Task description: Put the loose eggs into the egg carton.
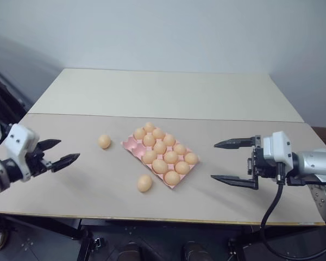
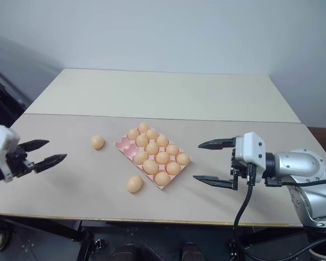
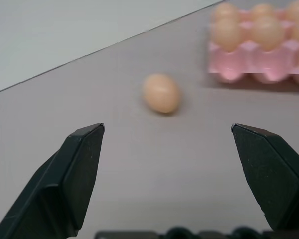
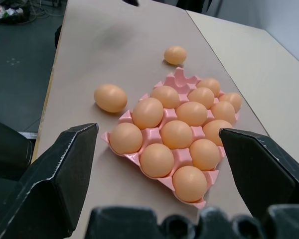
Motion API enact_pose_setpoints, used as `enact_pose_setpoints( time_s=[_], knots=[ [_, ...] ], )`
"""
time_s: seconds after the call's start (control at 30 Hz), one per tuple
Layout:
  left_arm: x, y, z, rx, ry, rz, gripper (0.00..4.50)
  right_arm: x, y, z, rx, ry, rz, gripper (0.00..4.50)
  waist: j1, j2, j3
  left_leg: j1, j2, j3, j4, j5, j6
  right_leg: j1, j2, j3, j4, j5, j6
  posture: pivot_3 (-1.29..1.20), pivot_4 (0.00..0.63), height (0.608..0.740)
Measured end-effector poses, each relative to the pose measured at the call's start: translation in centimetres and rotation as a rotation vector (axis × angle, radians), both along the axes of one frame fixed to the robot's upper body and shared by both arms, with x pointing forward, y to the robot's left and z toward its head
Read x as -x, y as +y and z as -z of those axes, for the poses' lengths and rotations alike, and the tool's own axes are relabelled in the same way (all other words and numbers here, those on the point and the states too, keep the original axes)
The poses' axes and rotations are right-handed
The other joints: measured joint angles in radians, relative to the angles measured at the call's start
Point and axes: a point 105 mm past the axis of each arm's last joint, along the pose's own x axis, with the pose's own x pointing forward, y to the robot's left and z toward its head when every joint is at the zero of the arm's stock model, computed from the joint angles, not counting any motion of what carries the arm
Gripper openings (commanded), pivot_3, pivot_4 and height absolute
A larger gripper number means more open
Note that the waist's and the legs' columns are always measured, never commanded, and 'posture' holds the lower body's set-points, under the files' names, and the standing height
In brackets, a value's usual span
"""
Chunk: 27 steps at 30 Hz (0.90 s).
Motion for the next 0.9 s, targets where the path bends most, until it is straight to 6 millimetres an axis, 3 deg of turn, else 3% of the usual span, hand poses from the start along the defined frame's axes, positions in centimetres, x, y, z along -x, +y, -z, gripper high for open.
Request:
enact_pose_setpoints(
  time_s=[0.2,0.33,0.57,0.67,0.83,0.9],
  knots=[
    [-5.2,-2.8,1.1,0.073,-0.002,0.015,4.45,0.1,0.2,-0.1,0.001,-0.010,-0.001,4.50,0.003,0.000,0.000,-0.003,0.000,0.000,0.001,0.000,0.000,-0.002,0.000,0.000,0.000,0.000,0.000,0.00,0.150,0.740],
    [-7.8,-3.7,2.0,0.089,0.011,-0.019,4.45,0.3,0.2,0.1,0.001,-0.008,0.005,4.50,0.001,0.000,0.000,-0.002,0.000,-0.001,0.002,0.000,0.000,-0.001,0.000,0.000,0.001,0.000,0.000,0.00,0.150,0.740],
    [-10.5,-5.2,4.8,0.081,0.082,-0.052,4.45,0.4,0.4,0.0,-0.002,-0.018,0.015,4.50,-0.001,-0.001,0.000,-0.003,0.000,-0.001,0.002,0.000,0.000,-0.002,0.000,0.000,0.000,0.000,0.000,0.00,0.150,0.740],
    [-11.0,-5.3,5.7,0.073,0.127,-0.077,3.83,0.5,0.4,0.0,-0.003,-0.021,0.016,4.50,-0.003,-0.001,0.000,-0.003,-0.001,-0.001,0.002,0.000,0.000,-0.002,0.000,0.000,0.001,0.000,0.000,0.00,0.150,0.740],
    [-11.0,-5.5,6.5,0.057,0.154,-0.082,2.21,0.5,0.4,0.0,-0.004,-0.025,0.019,4.50,-0.007,-0.001,0.000,-0.003,-0.001,-0.001,0.002,0.000,0.000,-0.002,0.000,0.000,0.001,0.000,0.000,0.00,0.150,0.740],
    [-11.0,-5.5,6.5,0.055,0.148,-0.079,1.86,0.5,0.4,0.0,-0.005,-0.025,0.022,4.50,-0.007,-0.001,0.000,-0.004,-0.001,-0.002,0.002,0.000,0.000,-0.002,0.000,-0.001,0.001,0.000,0.000,0.00,0.150,0.740]
  ],
)
